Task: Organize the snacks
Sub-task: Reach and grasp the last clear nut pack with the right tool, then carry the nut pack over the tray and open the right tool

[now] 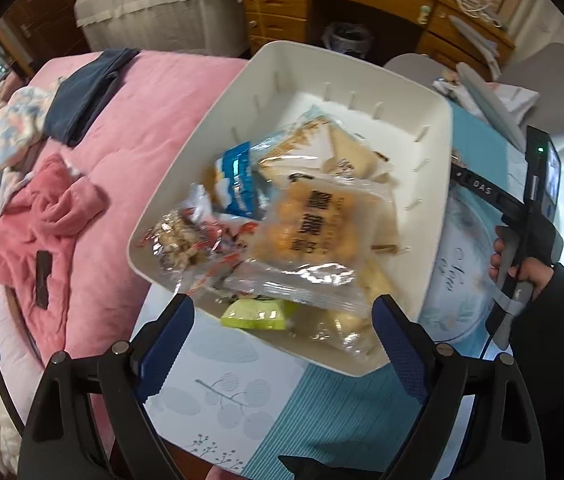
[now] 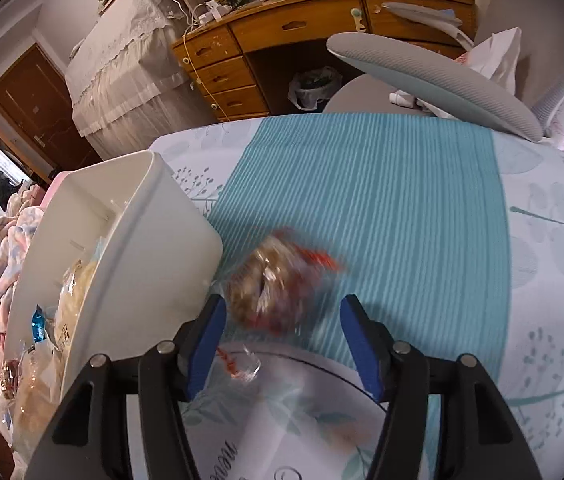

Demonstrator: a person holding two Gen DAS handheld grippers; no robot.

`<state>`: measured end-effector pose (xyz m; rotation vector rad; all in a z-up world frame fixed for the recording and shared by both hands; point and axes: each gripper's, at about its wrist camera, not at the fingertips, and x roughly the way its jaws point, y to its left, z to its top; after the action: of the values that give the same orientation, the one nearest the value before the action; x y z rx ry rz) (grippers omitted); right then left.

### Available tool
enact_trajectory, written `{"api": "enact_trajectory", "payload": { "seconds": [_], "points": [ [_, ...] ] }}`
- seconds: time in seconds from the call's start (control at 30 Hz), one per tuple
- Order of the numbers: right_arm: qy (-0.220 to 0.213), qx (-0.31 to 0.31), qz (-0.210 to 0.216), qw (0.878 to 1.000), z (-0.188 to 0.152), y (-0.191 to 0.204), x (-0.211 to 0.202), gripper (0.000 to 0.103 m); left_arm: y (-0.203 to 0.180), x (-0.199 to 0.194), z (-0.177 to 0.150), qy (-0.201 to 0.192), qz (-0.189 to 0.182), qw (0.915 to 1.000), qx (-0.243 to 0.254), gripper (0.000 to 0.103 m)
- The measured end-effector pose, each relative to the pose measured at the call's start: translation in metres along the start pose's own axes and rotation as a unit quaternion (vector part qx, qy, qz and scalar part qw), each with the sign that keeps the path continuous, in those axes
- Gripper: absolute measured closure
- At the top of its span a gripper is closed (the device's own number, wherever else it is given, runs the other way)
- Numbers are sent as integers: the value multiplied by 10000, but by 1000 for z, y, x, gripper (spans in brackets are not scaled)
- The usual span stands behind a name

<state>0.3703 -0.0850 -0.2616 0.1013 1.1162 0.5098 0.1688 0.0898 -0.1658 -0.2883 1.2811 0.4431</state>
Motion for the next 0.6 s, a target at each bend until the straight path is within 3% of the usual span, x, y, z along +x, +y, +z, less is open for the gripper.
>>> {"api": "enact_trajectory", "payload": {
  "seconds": [0.2,0.27,0.43,0.6],
  "points": [
    [-131,35,0,9999,0,3,7,45,4,0,-2,41,128,9999,-76,13],
    [-131,-20,95,9999,-1,4,5,60,4,0,-2,30,177,9998,-77,13],
    [111,-135,59,9998,-4,14,4,61,8,-6,-1,-21,205,9997,-150,13],
    [386,230,23,9990,-16,15,-12,61,13,-18,-1,-155,201,9995,-202,13]
  ]
}}
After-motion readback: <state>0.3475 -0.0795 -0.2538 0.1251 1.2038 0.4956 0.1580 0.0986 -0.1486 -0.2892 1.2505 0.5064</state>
